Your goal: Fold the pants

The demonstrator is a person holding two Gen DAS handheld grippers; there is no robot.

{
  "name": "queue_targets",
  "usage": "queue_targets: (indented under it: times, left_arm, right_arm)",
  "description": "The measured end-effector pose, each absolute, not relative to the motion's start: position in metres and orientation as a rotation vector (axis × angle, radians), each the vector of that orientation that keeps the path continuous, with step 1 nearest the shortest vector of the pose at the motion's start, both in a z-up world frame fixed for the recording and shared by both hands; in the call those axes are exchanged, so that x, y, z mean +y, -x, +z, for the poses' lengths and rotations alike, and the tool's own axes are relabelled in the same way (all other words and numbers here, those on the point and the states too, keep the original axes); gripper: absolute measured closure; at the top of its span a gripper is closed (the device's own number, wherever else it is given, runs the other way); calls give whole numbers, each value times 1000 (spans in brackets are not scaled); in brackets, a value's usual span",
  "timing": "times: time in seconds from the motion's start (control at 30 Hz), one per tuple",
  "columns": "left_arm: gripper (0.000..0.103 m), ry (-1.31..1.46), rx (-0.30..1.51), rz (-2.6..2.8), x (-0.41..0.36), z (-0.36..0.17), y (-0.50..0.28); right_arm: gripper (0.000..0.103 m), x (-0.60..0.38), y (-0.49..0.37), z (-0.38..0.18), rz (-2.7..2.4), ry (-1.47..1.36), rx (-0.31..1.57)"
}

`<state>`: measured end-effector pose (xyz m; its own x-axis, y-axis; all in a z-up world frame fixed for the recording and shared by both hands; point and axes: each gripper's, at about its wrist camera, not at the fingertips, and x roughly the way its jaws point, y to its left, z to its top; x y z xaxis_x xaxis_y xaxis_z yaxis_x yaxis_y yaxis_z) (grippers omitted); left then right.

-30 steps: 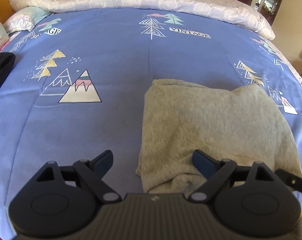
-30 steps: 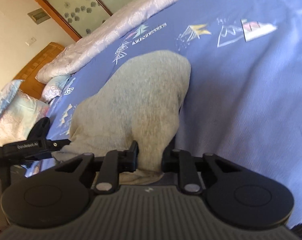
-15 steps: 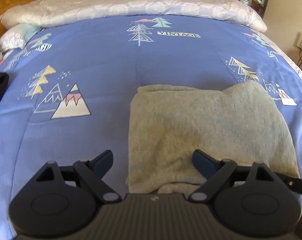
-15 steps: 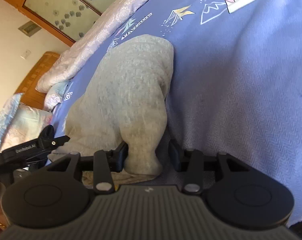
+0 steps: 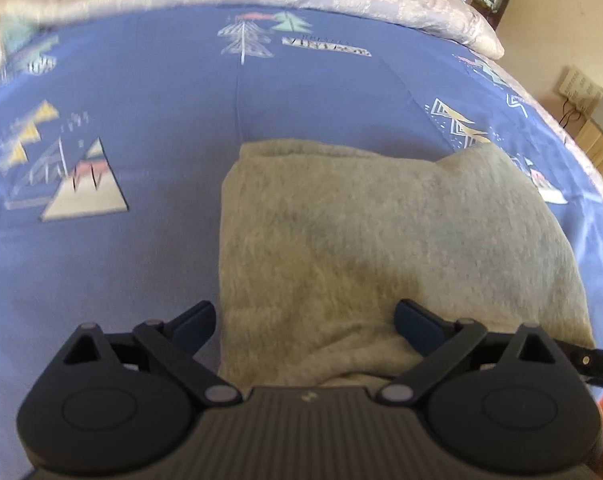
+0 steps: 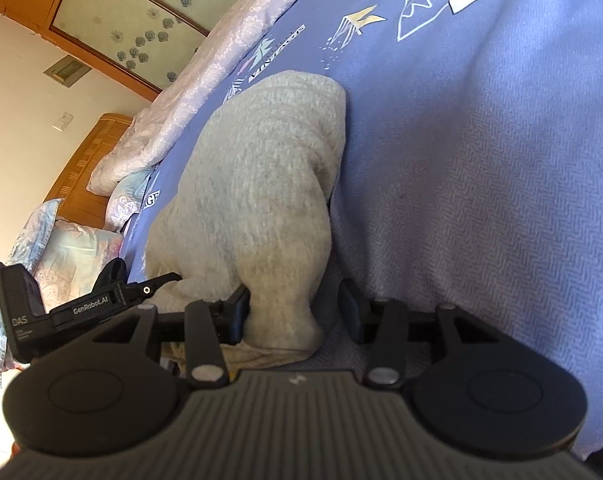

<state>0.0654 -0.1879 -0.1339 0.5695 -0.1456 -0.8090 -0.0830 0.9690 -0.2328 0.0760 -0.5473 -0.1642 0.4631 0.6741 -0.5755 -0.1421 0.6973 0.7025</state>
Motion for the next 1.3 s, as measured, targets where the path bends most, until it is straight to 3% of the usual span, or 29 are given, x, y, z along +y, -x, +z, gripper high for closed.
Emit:
queue_targets:
  times: [0.23, 0.5, 0.53, 0.6, 0.63, 0.7, 0.83, 0.97, 1.03, 1.2, 1.3]
  left_arm:
    - [2, 455, 1006, -118, -154, -148, -64]
    - [3, 402, 1040, -148, -177, -150, -85]
    - [5, 378, 1040, -145, -183, -149, -86]
    - [23, 369, 1037, -166, -187, -144, -86]
    - [37, 394, 1040, -187, -186, -140, -86]
    - [49, 440, 1029, -229, -184, -132, -81]
    - [47, 507, 1002, -303, -181, -129, -74]
    - [21, 501, 1038, -259, -183, -151, -75]
    - [15, 515, 1017, -277, -183, -155, -73]
    - [12, 521, 996, -273, -182, -157, -59]
    - [13, 550, 1000, -254, -183, -157, -55]
  right_arm:
    - [48, -545, -76, -163, 551, -613, 962]
    - [47, -545, -77, -163, 548, -614, 964]
    - [47, -545, -76, -163, 547, -611, 964]
    - [52, -543, -76, -161, 541, -601, 969]
    - [54, -543, -76, -161, 540, -597, 972]
    - [75, -543, -77, -159, 548, -589, 977]
    - [80, -538, -72, -142, 542, -478, 899]
    - [81, -545, -71, -126, 542, -442, 817]
    - [80, -547, -75, -134, 535, -459, 855]
    - [49, -554, -78, -151, 515, -532, 914]
    - [42, -558, -87, -157, 525, -632, 945]
